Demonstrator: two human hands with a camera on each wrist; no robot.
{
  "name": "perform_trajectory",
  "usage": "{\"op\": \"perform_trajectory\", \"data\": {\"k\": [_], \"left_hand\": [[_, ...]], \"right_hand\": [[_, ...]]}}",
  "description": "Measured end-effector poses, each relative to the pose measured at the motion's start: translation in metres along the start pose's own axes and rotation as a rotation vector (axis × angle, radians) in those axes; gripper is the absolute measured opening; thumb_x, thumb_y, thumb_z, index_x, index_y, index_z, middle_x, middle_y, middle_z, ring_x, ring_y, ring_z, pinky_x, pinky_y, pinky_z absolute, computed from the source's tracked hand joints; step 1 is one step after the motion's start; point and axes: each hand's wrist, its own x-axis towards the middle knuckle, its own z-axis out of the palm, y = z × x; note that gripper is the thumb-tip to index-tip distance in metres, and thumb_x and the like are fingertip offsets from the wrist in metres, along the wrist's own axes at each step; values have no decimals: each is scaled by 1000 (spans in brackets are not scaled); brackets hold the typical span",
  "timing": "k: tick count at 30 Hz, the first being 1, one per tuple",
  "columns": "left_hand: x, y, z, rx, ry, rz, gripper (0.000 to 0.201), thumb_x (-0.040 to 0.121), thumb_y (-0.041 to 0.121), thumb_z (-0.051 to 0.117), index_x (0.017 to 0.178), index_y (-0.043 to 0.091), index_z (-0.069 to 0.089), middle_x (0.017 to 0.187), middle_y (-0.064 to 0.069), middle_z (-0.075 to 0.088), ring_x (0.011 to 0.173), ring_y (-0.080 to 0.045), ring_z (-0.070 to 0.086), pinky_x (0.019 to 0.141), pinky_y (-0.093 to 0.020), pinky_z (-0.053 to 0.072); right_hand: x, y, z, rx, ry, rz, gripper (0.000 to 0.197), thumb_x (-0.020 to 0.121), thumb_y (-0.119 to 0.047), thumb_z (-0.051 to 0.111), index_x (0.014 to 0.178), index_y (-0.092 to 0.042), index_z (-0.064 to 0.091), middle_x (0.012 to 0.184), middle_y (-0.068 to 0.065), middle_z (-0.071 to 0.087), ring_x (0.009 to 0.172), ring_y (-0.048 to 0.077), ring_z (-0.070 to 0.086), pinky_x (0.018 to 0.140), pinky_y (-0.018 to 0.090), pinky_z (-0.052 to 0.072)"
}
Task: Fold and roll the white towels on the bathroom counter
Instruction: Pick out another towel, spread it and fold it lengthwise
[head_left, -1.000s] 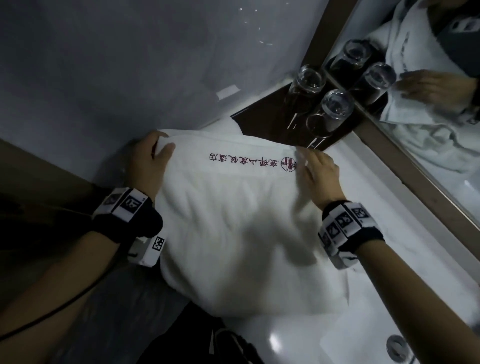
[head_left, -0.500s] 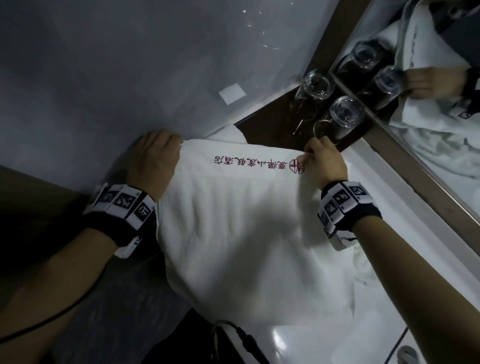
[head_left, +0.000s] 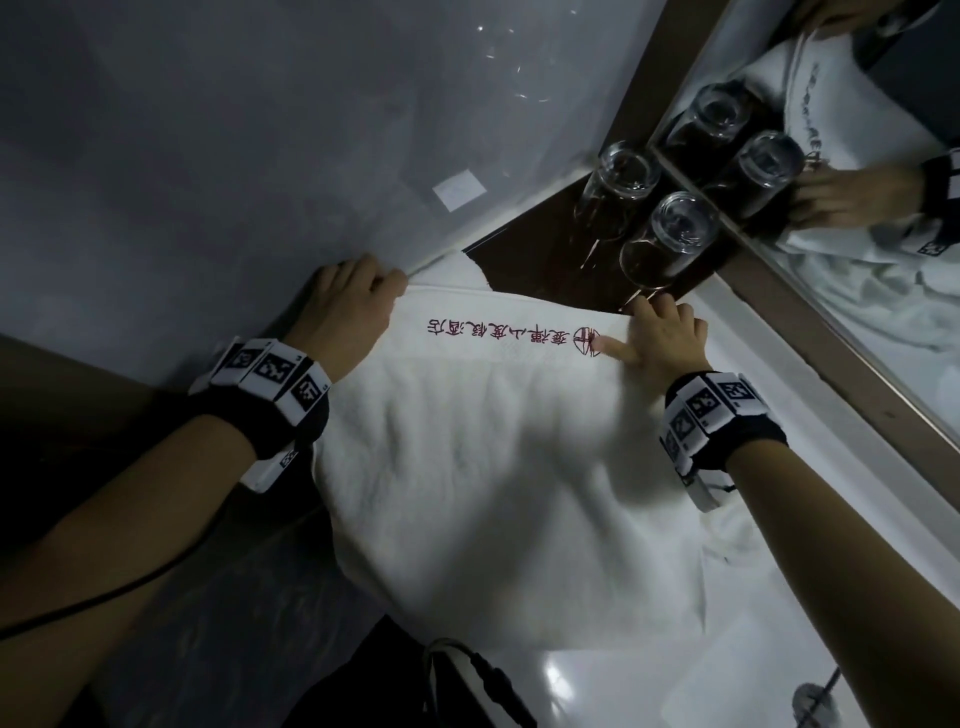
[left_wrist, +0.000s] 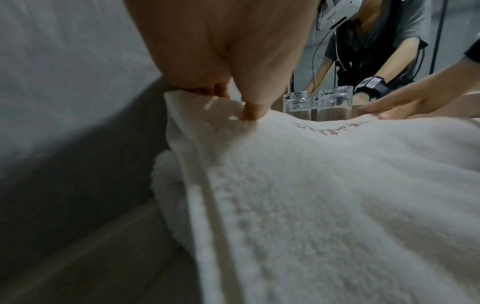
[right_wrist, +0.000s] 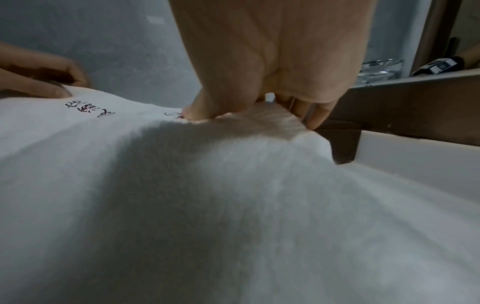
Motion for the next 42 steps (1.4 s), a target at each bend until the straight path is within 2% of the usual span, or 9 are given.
{"op": "perform_trajectory", "data": {"k": [6, 9, 14, 21, 27, 31, 36, 39, 42], "left_hand": [[-9, 0, 1, -142, -103, -11, 48, 83, 36, 63, 118, 9, 44, 119, -12, 53, 109, -31, 49, 90, -41, 25], [-15, 7, -2, -158, -242, -9, 55, 77, 42, 69, 119, 17, 44, 114, -11, 60, 109, -31, 47, 77, -34, 18], [-34, 23, -7, -215, -282, -53, 33, 86, 43, 56, 103, 16, 65, 92, -11, 69, 95, -30, 61, 79, -36, 49], [-40, 29, -73, -440, 302, -257, 39, 84, 40, 63, 96, 3, 67, 90, -23, 69, 79, -39, 65, 67, -33, 42], [-85, 36, -98, -377, 698, -102, 33, 82, 22, 59, 113, 12, 60, 102, -23, 63, 92, -28, 50, 73, -42, 50], [-138, 45, -54, -388, 392, 56, 35, 85, 26, 59, 103, -3, 67, 97, -25, 68, 86, -31, 66, 73, -31, 46], [-193, 58, 10, -352, -443, -24, 45, 90, 41, 52, 134, 43, 41, 115, 7, 52, 105, -10, 57, 83, -13, 39], [-206, 76, 25, -381, -595, -18, 48, 94, 34, 48, 138, 43, 34, 125, 5, 49, 117, -12, 50, 94, -20, 39], [-215, 89, 35, -404, -694, 19, 52, 94, 27, 48, 142, 38, 28, 137, 2, 45, 129, -14, 42, 105, -25, 34]], "right_hand": [[-9, 0, -5, 81, -78, -55, 79, 59, -60, 74, 113, -10, 46, 99, 7, 49, 106, 30, 42, 95, 39, 26], [-25, -7, -12, 116, -133, -37, 79, 58, -53, 79, 119, -18, 45, 96, 7, 53, 95, 25, 44, 79, 34, 32], [-52, -30, -29, 83, -33, -98, 38, 81, -51, 62, 108, -25, 65, 100, 7, 67, 95, 28, 58, 70, 30, 35], [-81, -46, -78, 570, 499, -165, 19, 84, -33, 65, 92, -17, 72, 81, 4, 67, 76, 21, 62, 65, 25, 41], [-110, -54, -113, 792, 937, -468, 28, 83, 2, 48, 101, -3, 69, 98, -3, 62, 93, -2, 55, 86, 12, 43], [-137, -36, -82, 641, 784, -572, 20, 83, 1, 58, 97, -4, 72, 94, 9, 70, 89, 18, 63, 83, 30, 50], [-167, -4, -11, 223, 32, -411, 32, 76, -13, 73, 105, -26, 72, 101, 1, 72, 97, 25, 66, 81, 36, 51], [-179, 7, 20, -32, -245, -305, 38, 77, -53, 65, 111, -36, 66, 113, -5, 68, 110, 20, 60, 87, 33, 47], [-191, 20, 41, -50, -317, -255, 37, 76, -63, 59, 108, -43, 62, 112, -10, 66, 109, 19, 59, 82, 30, 43]]}}
